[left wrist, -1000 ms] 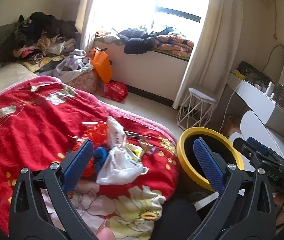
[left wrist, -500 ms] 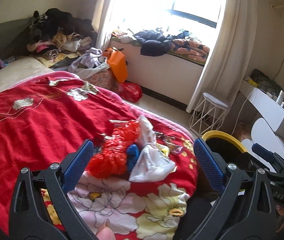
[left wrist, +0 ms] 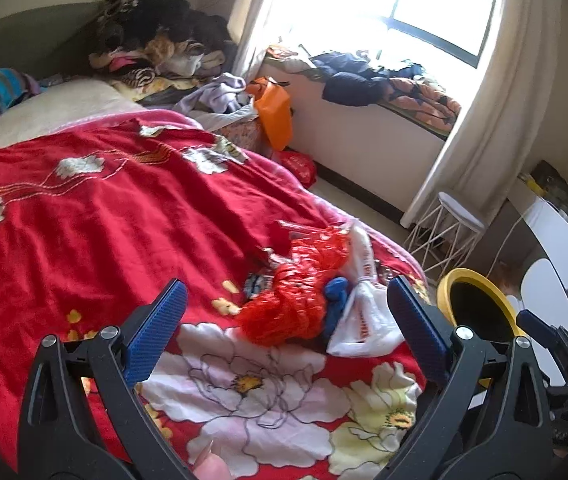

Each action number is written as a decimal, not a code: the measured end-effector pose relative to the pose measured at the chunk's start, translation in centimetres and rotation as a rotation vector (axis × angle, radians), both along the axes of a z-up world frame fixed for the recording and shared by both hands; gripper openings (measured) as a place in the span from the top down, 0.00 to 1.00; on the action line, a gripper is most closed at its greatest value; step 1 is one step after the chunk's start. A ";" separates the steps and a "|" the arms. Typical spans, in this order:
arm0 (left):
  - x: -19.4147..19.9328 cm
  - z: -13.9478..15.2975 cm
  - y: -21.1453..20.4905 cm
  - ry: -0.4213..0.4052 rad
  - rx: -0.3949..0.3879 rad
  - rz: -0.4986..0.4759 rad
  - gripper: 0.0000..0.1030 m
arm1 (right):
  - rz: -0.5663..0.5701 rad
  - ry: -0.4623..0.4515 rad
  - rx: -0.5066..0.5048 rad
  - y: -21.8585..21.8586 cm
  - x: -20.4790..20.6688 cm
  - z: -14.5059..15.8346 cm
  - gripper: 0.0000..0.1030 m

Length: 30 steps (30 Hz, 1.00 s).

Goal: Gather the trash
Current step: 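Move both tools back toward the remaining trash on the bedspread, then grasp the red plastic bag with the left tool while the right tool grasps the white plastic bag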

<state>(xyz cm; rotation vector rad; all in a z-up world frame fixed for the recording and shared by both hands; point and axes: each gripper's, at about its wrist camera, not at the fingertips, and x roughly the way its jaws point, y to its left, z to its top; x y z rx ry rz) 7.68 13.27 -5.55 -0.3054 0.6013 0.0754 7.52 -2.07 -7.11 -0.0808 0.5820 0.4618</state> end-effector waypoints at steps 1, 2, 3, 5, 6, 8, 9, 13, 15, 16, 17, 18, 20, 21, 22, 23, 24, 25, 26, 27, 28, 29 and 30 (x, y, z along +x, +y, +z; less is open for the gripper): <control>0.0 -0.1 0.3 0.004 -0.004 0.004 0.11 | 0.007 0.000 -0.003 0.2 0.0 0.0 0.14; -0.1 -0.3 0.6 0.006 -0.007 0.010 0.11 | 0.014 -0.001 -0.008 0.5 0.0 -0.1 0.14; -0.2 -0.3 0.8 0.009 -0.008 0.014 0.10 | 0.019 0.000 -0.011 0.7 -0.1 -0.2 0.14; -0.2 -0.6 1.2 0.017 -0.013 0.021 0.11 | 0.028 0.012 -0.016 1.1 0.1 -0.5 0.14; -0.2 -0.7 1.5 0.021 -0.014 0.026 0.11 | 0.033 0.015 -0.015 1.2 0.2 -0.6 0.14; -0.2 -0.8 1.8 0.026 -0.017 0.029 0.11 | 0.041 0.023 -0.022 1.7 0.4 -0.9 0.14; -0.2 -1.0 2.0 0.031 -0.019 0.031 0.11 | 0.046 0.023 -0.025 1.9 0.5 -1.0 0.14; 0.0 -1.5 2.5 0.051 -0.029 0.027 0.11 | 0.069 0.031 -0.038 2.9 1.0 -1.5 0.14; 0.0 -1.9 2.6 0.063 -0.039 0.021 0.11 | 0.082 0.036 -0.047 3.5 1.5 -1.8 0.14; 0.1 -2.1 2.7 0.070 -0.046 0.016 0.13 | 0.086 0.037 -0.049 3.7 1.7 -2.0 0.14; 0.2 -2.3 2.7 0.076 -0.053 0.011 0.16 | 0.092 0.042 -0.053 4.0 2.0 -2.1 0.14; 0.3 -2.4 2.7 0.081 -0.058 0.004 0.17 | 0.097 0.047 -0.054 4.2 2.2 -2.3 0.14; 0.5 -2.7 2.8 0.092 -0.067 -0.007 0.23 | 0.104 0.054 -0.054 4.4 2.6 -2.6 0.14; 0.6 -2.9 2.8 0.097 -0.075 -0.017 0.24 | 0.109 0.061 -0.055 4.6 2.9 -2.8 0.14; 0.7 -3.0 2.8 0.100 -0.079 -0.024 0.27 | 0.110 0.062 -0.058 4.8 3.1 -2.9 0.14; 0.8 -3.1 2.7 0.105 -0.083 -0.029 0.29 | 0.113 0.064 -0.062 5.0 3.3 -3.0 0.14; 0.9 -3.3 2.7 0.111 -0.090 -0.035 0.30 | 0.113 0.070 -0.066 5.1 3.7 -3.3 0.14; 1.1 -3.6 2.7 0.118 -0.103 -0.040 0.32 | 0.113 0.076 -0.066 5.2 3.9 -3.4 0.14; 1.2 -3.7 2.7 0.122 -0.110 -0.042 0.35 | 0.115 0.083 -0.064 5.3 4.2 -3.6 0.14; 1.3 -3.8 2.8 0.128 -0.118 -0.046 0.36 | 0.112 0.088 -0.065 5.4 4.3 -3.7 0.14; 1.5 -4.0 2.7 0.133 -0.119 -0.049 0.38 | 0.112 0.093 -0.064 5.4 4.5 -3.9 0.14; 1.7 -4.2 2.7 0.139 -0.116 -0.053 0.40 | 0.113 0.103 -0.058 5.5 4.8 -4.0 0.14; 1.9 -4.4 2.7 0.142 -0.115 -0.054 0.40 | 0.112 0.108 -0.057 5.5 5.1 -4.1 0.14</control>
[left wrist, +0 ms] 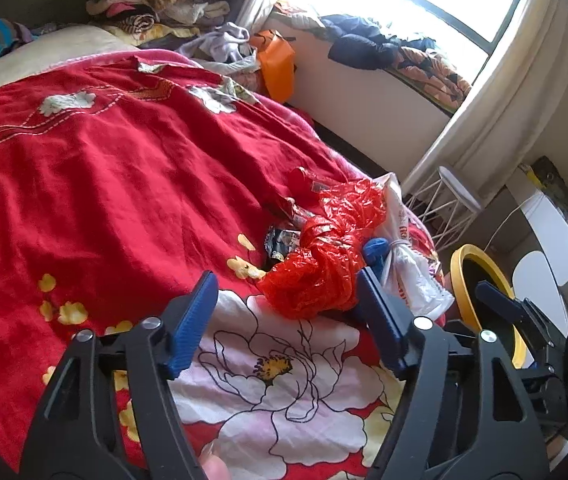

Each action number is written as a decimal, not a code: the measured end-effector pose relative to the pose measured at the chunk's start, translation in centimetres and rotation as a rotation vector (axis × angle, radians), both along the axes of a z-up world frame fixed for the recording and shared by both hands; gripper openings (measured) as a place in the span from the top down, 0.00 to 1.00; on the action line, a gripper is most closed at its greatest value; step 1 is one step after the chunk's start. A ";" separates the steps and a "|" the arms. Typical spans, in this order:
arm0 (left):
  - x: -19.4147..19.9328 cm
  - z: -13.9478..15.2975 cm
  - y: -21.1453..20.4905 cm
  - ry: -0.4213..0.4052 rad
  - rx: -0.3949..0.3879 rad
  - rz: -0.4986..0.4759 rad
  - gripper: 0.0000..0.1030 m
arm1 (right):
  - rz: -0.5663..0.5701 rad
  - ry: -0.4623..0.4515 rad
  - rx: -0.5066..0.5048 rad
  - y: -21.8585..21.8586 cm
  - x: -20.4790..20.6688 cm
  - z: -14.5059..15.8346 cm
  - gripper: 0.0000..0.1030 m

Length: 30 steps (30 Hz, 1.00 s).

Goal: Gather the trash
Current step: 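Grasp the red plastic bag with the left tool while the right tool grasps the white plastic bag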

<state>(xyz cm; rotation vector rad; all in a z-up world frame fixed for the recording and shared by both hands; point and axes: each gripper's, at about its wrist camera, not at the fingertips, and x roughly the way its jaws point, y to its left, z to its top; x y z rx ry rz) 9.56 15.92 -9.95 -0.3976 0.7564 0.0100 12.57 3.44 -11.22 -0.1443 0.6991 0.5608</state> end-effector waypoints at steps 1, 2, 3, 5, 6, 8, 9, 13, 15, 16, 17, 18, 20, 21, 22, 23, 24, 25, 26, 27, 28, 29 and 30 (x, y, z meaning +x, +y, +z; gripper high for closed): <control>0.2 -0.2 -0.1 0.005 -0.003 -0.003 0.41 | 0.002 0.003 0.000 0.1 0.2 -0.1 0.15; 0.4 -0.4 -0.1 0.009 -0.007 -0.006 0.41 | 0.005 0.005 -0.001 0.1 0.3 -0.1 0.16; 0.7 -0.5 -0.2 0.013 -0.009 -0.012 0.41 | 0.007 0.011 -0.005 0.3 0.6 -0.3 0.18; 1.2 -0.8 -0.4 0.021 -0.009 -0.022 0.41 | 0.010 0.023 -0.005 0.5 0.9 -0.6 0.21; 1.4 -0.9 -0.5 0.023 -0.012 -0.026 0.41 | 0.010 0.036 -0.006 0.6 1.2 -0.8 0.22; 1.9 -1.2 -0.5 0.025 -0.018 -0.031 0.41 | 0.013 0.046 -0.011 0.7 1.4 -1.2 0.28; 2.2 -1.3 -0.6 0.027 -0.021 -0.035 0.42 | 0.019 0.054 -0.011 0.8 1.5 -1.4 0.31; 3.0 -1.7 -1.2 0.037 -0.023 -0.055 0.50 | 0.034 0.065 -0.009 1.0 1.4 -1.9 0.43; 3.1 -1.9 -1.5 0.036 -0.023 -0.066 0.56 | 0.039 0.059 -0.013 1.1 1.1 -1.9 0.45; 3.1 -2.0 -1.6 0.036 -0.023 -0.070 0.62 | 0.038 0.056 -0.014 1.1 1.1 -1.9 0.49; 3.1 -2.0 -1.7 0.037 -0.022 -0.071 0.71 | 0.037 0.054 -0.011 1.0 1.0 -1.9 0.52; 3.1 -2.1 -1.7 0.041 -0.022 -0.072 0.74 | 0.034 0.052 -0.008 0.9 1.1 -1.9 0.55; 3.2 -2.3 -1.8 0.043 -0.028 -0.077 0.86 | 0.038 0.052 0.000 0.9 1.0 -1.9 0.63; 3.2 -2.3 -1.7 0.043 -0.026 -0.078 0.89 | 0.042 0.050 0.001 0.8 0.9 -1.8 0.70; 3.1 -2.3 -1.7 0.040 -0.027 -0.080 0.92 | 0.047 0.046 -0.001 0.9 0.8 -1.7 0.73; 3.0 -2.2 -1.7 0.035 -0.029 -0.083 0.94 | 0.053 0.041 -0.001 0.9 0.7 -1.6 0.74; 2.9 -2.0 -1.7 0.026 -0.030 -0.087 0.94 | 0.062 0.030 0.002 0.9 0.4 -1.4 0.77; 2.7 -1.8 -1.7 0.016 -0.024 -0.089 0.95 | 0.064 0.021 0.005 0.9 0.3 -1.3 0.78; 2.6 -1.6 -1.7 0.011 -0.022 -0.089 0.95 | 0.068 0.012 0.010 0.9 0.1 -1.1 0.79; 2.4 -1.3 -1.7 0.003 -0.022 -0.089 0.96 | 0.075 0.002 0.015 0.9 -0.1 -0.9 0.81; 2.2 -1.0 -1.7 -0.007 -0.024 -0.087 0.96 | 0.083 -0.010 0.018 0.9 -0.4 -0.6 0.82; 2.0 -0.7 -1.6 -0.018 -0.023 -0.085 0.96 | 0.088 -0.024 0.019 0.8 -0.7 -0.3 0.83; 1.8 -0.3 -1.6 -0.030 -0.020 -0.083 0.96 | 0.090 -0.030 0.022 0.8 -0.8 -0.1 0.84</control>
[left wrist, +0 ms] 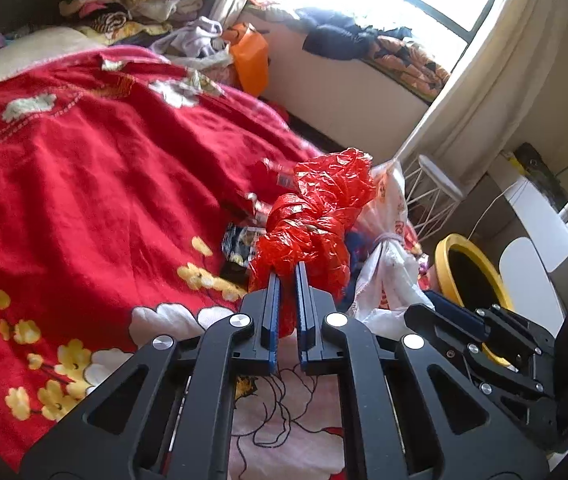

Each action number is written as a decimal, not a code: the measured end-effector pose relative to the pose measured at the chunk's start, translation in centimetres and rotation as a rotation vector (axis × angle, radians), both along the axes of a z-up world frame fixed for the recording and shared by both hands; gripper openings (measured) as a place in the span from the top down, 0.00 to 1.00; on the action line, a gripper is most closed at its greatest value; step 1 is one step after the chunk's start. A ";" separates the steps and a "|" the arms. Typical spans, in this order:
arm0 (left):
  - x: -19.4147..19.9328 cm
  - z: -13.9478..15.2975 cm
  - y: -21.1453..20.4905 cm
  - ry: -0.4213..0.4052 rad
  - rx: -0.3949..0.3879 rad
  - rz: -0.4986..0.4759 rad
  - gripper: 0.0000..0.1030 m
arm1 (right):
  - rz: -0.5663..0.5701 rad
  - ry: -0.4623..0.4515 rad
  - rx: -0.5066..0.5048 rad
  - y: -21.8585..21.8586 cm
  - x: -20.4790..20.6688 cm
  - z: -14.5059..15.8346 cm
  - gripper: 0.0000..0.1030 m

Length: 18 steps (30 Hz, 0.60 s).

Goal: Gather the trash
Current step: 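Grasp the red plastic bag with the left tool while the right tool grasps the white plastic bag, then lift and carry both plastic bags over the bin with both tools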

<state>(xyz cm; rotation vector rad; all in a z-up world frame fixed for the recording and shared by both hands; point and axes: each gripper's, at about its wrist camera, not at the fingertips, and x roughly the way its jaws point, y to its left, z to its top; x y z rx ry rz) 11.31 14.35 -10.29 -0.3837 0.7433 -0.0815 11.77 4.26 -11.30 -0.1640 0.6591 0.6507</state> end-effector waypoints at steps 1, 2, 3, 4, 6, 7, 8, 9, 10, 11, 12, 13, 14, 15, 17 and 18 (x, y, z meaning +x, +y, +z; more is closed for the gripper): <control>-0.2 0.4 0.1 -0.009 0.007 0.003 0.96 | 0.003 -0.006 0.007 -0.1 -0.2 0.3 0.85; -0.4 0.7 0.1 -0.016 0.014 0.006 0.96 | 0.007 -0.014 0.016 -0.2 -0.3 0.7 0.85; -0.6 1.2 0.2 -0.025 0.021 0.012 0.96 | 0.009 -0.021 0.022 -0.2 -0.5 1.0 0.85; -0.9 1.6 0.3 -0.035 0.026 0.016 0.96 | 0.011 -0.027 0.027 -0.2 -0.6 1.3 0.86; -1.3 2.5 0.5 -0.057 0.042 0.021 0.96 | 0.015 -0.042 0.034 -0.4 -0.9 1.8 0.86; -1.5 2.8 0.5 -0.063 0.045 0.026 0.97 | 0.016 -0.050 0.036 -0.5 -1.1 2.1 0.86; -1.6 3.1 0.6 -0.069 0.047 0.030 0.97 | 0.018 -0.057 0.040 -0.5 -1.3 2.5 0.87; -1.8 3.5 0.6 -0.078 0.048 0.031 0.97 | 0.020 -0.065 0.043 -0.7 -1.5 2.8 0.87; -2.0 3.7 0.6 -0.087 0.050 0.032 0.97 | 0.020 -0.070 0.046 -0.8 -1.7 3.0 0.87; -2.1 4.1 0.6 -0.096 0.056 0.033 0.97 | 0.021 -0.073 0.052 -0.9 -1.9 3.3 0.87; -2.2 4.3 0.7 -0.100 0.059 0.035 0.97 | 0.022 -0.077 0.057 -1.0 -2.0 3.5 0.87; -2.4 4.5 0.6 -0.105 0.060 0.037 0.97 | 0.022 -0.081 0.060 -1.0 -2.3 3.7 0.87; -2.5 4.6 0.6 -0.109 0.061 0.036 0.97 | 0.021 -0.084 0.061 -0.9 -2.4 3.9 0.87; -2.6 4.8 0.5 -0.112 0.065 0.034 0.97 | 0.021 -0.088 0.065 -1.1 -2.6 4.2 0.87; -2.8 5.1 0.4 -0.120 0.071 0.032 0.97 | 0.022 -0.093 0.070 -1.3 -2.8 4.6 0.87; -3.0 5.3 0.3 -0.125 0.070 0.031 0.97 | 0.018 -0.098 0.073 -1.6 -3.0 4.8 0.87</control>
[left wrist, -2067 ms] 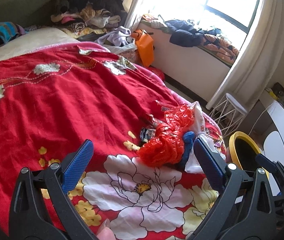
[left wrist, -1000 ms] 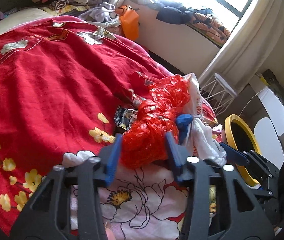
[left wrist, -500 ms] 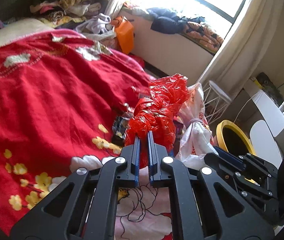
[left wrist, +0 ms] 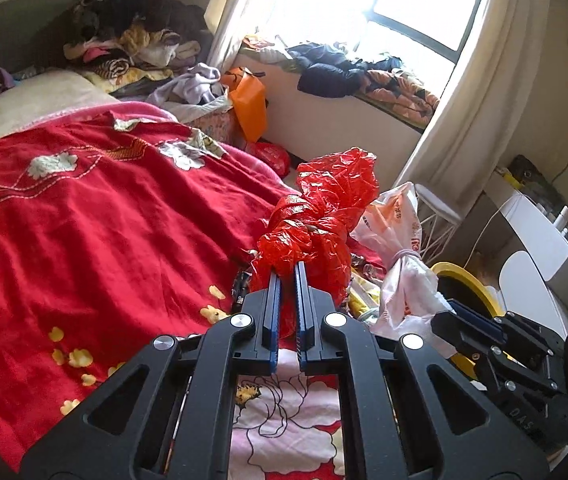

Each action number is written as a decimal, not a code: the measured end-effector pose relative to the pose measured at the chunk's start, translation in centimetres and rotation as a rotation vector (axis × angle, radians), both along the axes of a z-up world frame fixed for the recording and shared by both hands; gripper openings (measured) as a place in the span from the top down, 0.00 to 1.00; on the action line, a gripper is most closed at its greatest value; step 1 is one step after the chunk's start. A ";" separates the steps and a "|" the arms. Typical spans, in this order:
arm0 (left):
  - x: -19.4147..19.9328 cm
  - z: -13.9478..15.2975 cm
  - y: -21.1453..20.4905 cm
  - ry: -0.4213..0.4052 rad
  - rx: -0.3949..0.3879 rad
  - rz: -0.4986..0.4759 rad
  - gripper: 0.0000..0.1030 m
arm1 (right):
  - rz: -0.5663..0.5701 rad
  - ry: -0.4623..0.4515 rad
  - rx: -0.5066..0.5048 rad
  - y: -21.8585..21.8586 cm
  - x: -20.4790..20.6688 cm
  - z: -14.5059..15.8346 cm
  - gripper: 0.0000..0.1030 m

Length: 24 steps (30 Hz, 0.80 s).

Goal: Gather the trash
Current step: 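Lift and carry both plastic bags over the bin with both tools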

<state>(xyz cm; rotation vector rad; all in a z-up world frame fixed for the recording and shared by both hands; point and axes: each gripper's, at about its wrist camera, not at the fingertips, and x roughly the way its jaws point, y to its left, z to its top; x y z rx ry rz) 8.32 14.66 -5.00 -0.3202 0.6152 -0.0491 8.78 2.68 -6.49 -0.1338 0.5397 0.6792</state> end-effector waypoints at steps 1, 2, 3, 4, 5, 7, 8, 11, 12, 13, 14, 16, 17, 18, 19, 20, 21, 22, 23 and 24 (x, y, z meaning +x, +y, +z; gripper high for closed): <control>-0.1 0.1 0.0 -0.004 0.000 -0.001 0.97 | -0.002 -0.001 0.002 -0.2 -0.1 0.1 0.88; -0.1 0.3 -0.1 -0.009 0.000 -0.003 0.97 | -0.005 -0.002 0.005 -0.3 -0.2 0.2 0.88; -0.2 0.5 -0.2 -0.015 0.002 -0.004 0.97 | -0.011 -0.003 0.009 -0.7 -0.3 0.4 0.88; -0.2 0.7 -0.3 -0.018 0.002 -0.004 0.97 | -0.015 -0.002 0.013 -0.8 -0.3 0.5 0.88; -0.3 0.8 -0.3 -0.021 0.002 -0.005 0.97 | -0.023 -0.002 0.017 -1.2 -0.3 0.6 0.88; -0.3 1.2 -0.5 -0.028 0.003 -0.006 0.97 | -0.034 -0.003 0.023 -1.6 -0.5 0.7 0.88; -0.4 1.4 -0.6 -0.032 0.004 -0.008 0.97 | -0.039 -0.004 0.026 -1.9 -0.6 0.8 0.88; -0.5 1.8 -0.9 -0.042 0.008 -0.020 0.97 | -0.055 -0.002 0.038 -2.8 -0.4 1.1 0.88; -0.4 1.8 -1.0 -0.044 0.009 -0.023 0.97 | -0.064 -0.005 0.041 -3.2 -0.4 1.2 0.88; -0.4 1.9 -1.2 -0.044 0.012 -0.029 0.97 | -0.069 -0.006 0.042 -3.4 -0.4 1.2 0.88; -0.4 2.0 -1.4 -0.045 0.013 -0.034 0.97 | -0.078 -0.008 0.046 -3.8 -0.4 1.3 0.88; -0.3 2.2 -2.0 -0.046 0.020 -0.047 0.97 | -0.093 -0.006 0.055 -4.5 -0.2 1.3 0.88; -0.3 2.2 -2.3 -0.048 0.022 -0.054 0.97 | -0.102 -0.009 0.058 -4.9 -0.2 1.3 0.88; -0.2 2.3 -2.5 -0.048 0.024 -0.059 0.97 | -0.111 -0.011 0.059 -5.1 -0.2 1.3 0.88; -0.2 2.3 -2.7 -0.047 0.028 -0.064 0.97 | -0.118 -0.012 0.060 -5.4 -0.2 1.4 0.88; -0.1 2.3 -2.9 -0.045 0.031 -0.066 0.97 | -0.125 -0.013 0.061 -5.6 -0.1 1.4 0.88; 0.0 2.3 -3.1 -0.042 0.034 -0.069 0.97 | -0.136 -0.014 0.064 -6.0 -0.1 1.4 0.88; 0.0 2.3 -3.2 -0.041 0.035 -0.071 0.97 | -0.142 -0.015 0.066 -6.3 -0.1 1.4 0.88; 0.0 2.4 -3.4 -0.042 0.035 -0.075 0.97 | -0.150 -0.016 0.069 -6.6 -0.1 1.4 0.88; 0.1 2.4 -3.5 -0.041 0.037 -0.081 0.97 | -0.159 -0.017 0.071 -6.9 -0.1 1.5 0.89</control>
